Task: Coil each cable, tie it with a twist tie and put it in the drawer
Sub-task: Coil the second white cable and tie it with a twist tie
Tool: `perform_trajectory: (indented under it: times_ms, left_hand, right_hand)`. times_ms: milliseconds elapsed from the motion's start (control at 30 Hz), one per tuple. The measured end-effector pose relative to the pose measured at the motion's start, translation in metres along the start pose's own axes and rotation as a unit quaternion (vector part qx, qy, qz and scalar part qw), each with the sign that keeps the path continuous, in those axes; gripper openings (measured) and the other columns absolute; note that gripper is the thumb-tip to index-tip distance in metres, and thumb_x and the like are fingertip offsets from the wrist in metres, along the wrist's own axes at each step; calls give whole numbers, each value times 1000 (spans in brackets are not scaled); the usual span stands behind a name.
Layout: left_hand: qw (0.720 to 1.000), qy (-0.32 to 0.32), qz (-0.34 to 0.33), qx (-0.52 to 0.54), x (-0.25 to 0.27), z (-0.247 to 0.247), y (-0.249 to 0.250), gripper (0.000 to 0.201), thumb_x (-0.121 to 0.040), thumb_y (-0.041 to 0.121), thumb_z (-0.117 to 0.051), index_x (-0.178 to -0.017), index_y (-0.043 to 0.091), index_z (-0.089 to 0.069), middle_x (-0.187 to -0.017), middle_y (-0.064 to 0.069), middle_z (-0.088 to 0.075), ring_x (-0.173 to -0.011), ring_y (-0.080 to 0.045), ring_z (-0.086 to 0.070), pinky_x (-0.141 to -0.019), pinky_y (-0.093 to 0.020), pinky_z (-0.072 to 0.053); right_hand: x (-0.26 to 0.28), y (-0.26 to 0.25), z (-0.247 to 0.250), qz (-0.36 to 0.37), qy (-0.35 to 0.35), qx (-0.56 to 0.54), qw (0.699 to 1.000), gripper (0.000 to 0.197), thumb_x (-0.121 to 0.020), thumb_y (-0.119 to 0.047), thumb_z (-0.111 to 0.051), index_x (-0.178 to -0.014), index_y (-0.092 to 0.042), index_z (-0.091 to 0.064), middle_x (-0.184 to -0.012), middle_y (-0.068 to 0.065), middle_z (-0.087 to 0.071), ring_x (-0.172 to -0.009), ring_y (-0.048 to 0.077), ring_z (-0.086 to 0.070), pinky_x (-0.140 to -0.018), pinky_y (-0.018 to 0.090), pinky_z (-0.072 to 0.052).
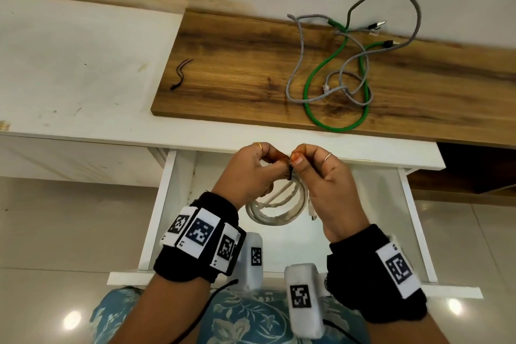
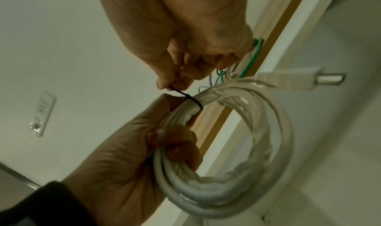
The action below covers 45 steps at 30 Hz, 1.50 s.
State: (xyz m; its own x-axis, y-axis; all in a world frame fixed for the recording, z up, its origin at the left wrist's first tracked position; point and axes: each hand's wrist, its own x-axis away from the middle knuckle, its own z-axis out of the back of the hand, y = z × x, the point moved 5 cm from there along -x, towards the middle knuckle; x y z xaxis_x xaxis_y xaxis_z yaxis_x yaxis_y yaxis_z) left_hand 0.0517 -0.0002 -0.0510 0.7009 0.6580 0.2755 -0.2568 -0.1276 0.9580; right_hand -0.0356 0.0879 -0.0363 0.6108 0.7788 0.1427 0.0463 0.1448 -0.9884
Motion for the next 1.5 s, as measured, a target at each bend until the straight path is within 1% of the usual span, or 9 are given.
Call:
perform_trajectory:
  times_ms: [300,400,467,567,767,967,1100,1300,1500]
  left_hand:
    - [996,-79,-31,-19,9,-10,10,15,-90,10,-61,-76,16,-62,-52,16,-57,-42,-9,-41,-42,-17,-35]
    - [993,-98,-48,-50,11,-11,12,7,-86,16,-68,-80,18,-66,-70,13,-60,-48,-6,-47,-48,-16,-39]
    - [989,-105,-57,-90,13,-11,13,11,-78,20,-76,-85,21,-67,-81,10,-64,-64,2,-57,-63,-11,-44]
    - [983,-95,-65,-145,13,-11,12,19,-75,22,-79,-88,22,-65,-86,12,-65,-76,0,-59,-74,-15,-45]
    - [980,-51,-93,-168,8,-4,10,16,-80,25,-74,-93,21,-65,-88,16,-65,-89,3,-58,-76,-6,-40]
    - [989,8,-93,-113,6,4,12,13,-76,22,-77,-84,22,-67,-81,15,-66,-84,3,-58,-75,-7,-40]
    - [991,15,-95,-90,7,5,14,13,-74,20,-79,-81,22,-67,-78,14,-66,-85,-3,-60,-81,-20,-45]
    - [994,1,-71,-85,5,4,8,16,-74,21,-80,-87,18,-71,-84,11,-69,-90,-4,-62,-85,-22,-45]
    - [998,8,-47,-45,4,5,4,16,-73,18,-80,-82,23,-68,-75,18,-64,-67,5,-56,-63,-17,-38]
  right_hand:
    - [-9,-10,17,7,64,-20,998,13,-92,-6,-55,-84,-14,-61,-71,-8,-55,-64,-4,-50,-66,10,-43]
    - [-8,-2,20,-29,80,-42,995,12,-92,-7,-55,-84,-13,-62,-73,-8,-56,-64,-5,-51,-66,10,-45]
    - [-8,1,20,-37,94,-46,994,12,-92,-7,-56,-84,-13,-62,-74,-8,-58,-62,-8,-53,-64,8,-45]
    - [-8,0,20,-39,101,-53,993,10,-91,-8,-56,-86,-13,-63,-77,-7,-60,-63,-10,-55,-64,5,-44]
    - [-6,-6,17,-29,56,-55,996,12,-92,-9,-55,-85,-14,-63,-70,-13,-60,-63,-6,-55,-63,8,-45]
    - [2,-8,6,-37,7,-112,993,11,-91,-8,-53,-85,-9,-62,-68,-9,-65,-65,3,-59,-64,13,-48]
    - [4,-10,7,-30,7,-120,992,10,-89,-9,-54,-85,-10,-64,-71,-6,-66,-66,5,-58,-59,12,-46]
    - [0,-8,7,-32,7,-133,991,11,-92,-7,-51,-87,-10,-61,-65,-12,-65,-58,-2,-59,-58,11,-47]
    - [-9,-1,19,-60,-10,-129,990,19,-88,-14,-57,-105,-12,-66,-84,-5,-70,-66,1,-62,-62,14,-50]
